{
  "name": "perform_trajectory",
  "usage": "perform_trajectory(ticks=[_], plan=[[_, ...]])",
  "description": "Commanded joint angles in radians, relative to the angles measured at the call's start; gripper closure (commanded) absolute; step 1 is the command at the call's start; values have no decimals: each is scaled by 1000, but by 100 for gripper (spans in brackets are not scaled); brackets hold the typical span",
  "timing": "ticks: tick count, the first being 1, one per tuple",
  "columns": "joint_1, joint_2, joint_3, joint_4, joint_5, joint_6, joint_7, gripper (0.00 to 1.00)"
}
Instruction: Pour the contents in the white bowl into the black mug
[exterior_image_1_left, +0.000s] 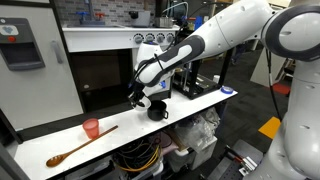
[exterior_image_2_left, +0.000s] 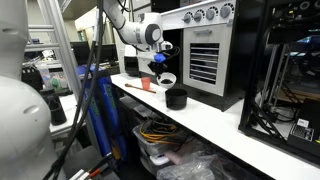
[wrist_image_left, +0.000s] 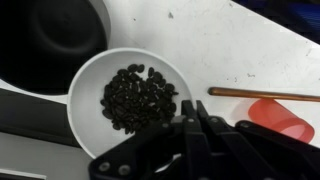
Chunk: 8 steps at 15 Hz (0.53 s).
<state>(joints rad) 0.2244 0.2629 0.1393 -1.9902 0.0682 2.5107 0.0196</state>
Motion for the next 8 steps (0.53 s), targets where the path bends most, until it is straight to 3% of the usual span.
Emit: perform_trajectory(ticks=[1,8], plan=[[-56,-39,44,-76,77,88,-126,99],[-114,-55,99,-120,192,164,-317,99]])
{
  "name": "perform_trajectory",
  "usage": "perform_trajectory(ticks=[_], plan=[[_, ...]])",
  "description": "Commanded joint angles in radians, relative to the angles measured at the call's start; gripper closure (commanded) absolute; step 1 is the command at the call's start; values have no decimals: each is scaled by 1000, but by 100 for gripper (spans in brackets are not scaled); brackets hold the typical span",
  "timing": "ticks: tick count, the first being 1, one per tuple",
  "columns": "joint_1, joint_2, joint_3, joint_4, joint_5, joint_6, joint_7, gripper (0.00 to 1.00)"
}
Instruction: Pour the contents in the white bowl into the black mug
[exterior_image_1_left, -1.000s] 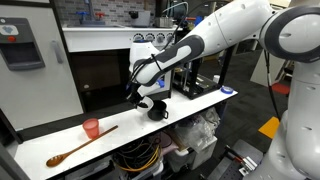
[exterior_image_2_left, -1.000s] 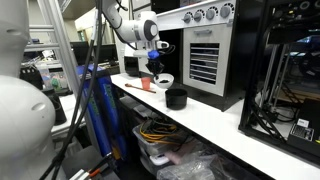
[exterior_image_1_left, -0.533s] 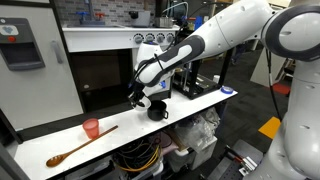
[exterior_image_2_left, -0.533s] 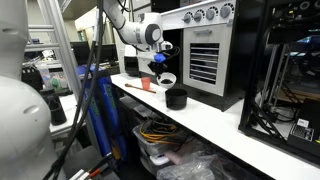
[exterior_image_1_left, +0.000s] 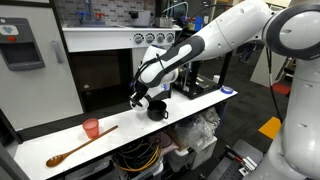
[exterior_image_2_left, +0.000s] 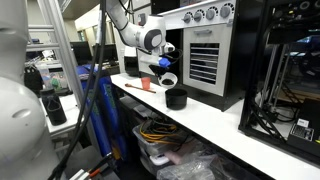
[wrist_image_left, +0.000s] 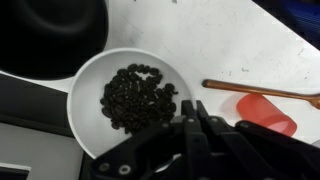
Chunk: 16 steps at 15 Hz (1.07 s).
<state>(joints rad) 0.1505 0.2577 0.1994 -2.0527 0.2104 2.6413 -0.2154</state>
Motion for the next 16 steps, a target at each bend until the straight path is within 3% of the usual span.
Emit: perform_trajectory(ticks=[1,6,11,16], plan=[[-45,-55,45,-64,61,39,-101,99],[-80,-93,92,-125,193,107,-269,99],[-124,-122,142,-175,444,147,-548,99],[-151,-164,137,-207,672,110,-816,99]])
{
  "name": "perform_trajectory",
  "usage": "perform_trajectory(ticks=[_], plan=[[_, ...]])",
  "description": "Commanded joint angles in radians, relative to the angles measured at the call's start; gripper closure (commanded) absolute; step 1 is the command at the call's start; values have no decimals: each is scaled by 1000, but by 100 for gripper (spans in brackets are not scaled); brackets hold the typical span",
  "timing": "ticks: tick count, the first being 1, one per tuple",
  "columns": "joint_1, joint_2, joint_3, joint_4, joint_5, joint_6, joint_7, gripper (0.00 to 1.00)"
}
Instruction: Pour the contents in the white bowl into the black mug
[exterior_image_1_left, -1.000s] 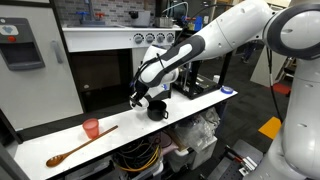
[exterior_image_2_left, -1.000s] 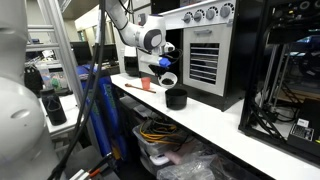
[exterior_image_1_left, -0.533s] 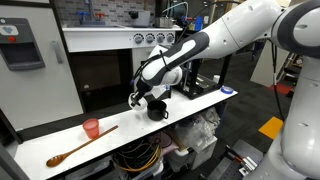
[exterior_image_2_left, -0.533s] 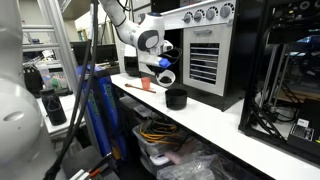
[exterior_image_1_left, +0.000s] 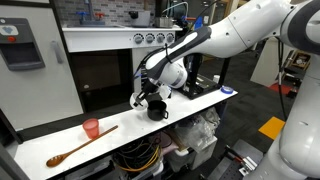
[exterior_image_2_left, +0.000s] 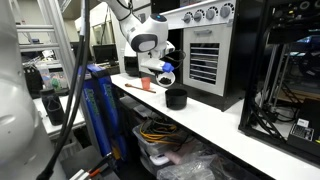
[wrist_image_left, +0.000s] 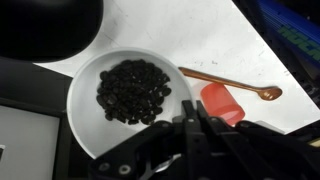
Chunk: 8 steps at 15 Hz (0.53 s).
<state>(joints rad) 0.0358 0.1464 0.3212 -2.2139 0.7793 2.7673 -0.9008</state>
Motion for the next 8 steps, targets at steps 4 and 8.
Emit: perform_trajectory(ticks=[4,8], plan=[[-52,-83,4,-75,238,-36,-294,99],[-65,-100,-2,-100,386,-60,-466,99]])
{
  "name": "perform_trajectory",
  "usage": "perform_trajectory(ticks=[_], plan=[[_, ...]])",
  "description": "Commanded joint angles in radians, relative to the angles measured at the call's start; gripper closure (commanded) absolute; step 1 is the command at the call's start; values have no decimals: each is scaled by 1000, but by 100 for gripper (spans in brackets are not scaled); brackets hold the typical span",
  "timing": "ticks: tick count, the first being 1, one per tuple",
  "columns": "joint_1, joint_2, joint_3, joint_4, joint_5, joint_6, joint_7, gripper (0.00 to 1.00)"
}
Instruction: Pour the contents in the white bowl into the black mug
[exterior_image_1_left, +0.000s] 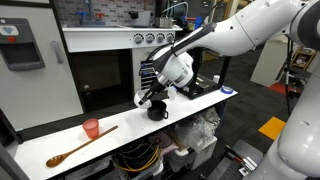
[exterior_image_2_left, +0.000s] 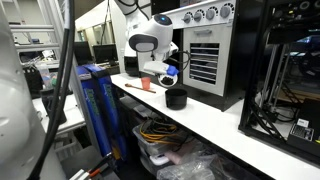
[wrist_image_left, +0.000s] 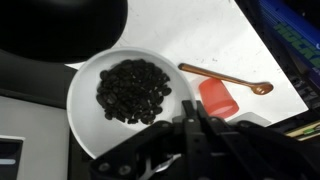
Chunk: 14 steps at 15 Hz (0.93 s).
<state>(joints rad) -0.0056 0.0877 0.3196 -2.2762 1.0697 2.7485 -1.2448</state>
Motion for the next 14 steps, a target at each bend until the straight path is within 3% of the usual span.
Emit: perform_trajectory(ticks=[1,6,14], plan=[[-27,-44,-3,-44,131,-49,-167,99],[-38,-50,-22,-70,260,-87,-335,99],[-48,-68,-61,-106,352,-143,-481,99]])
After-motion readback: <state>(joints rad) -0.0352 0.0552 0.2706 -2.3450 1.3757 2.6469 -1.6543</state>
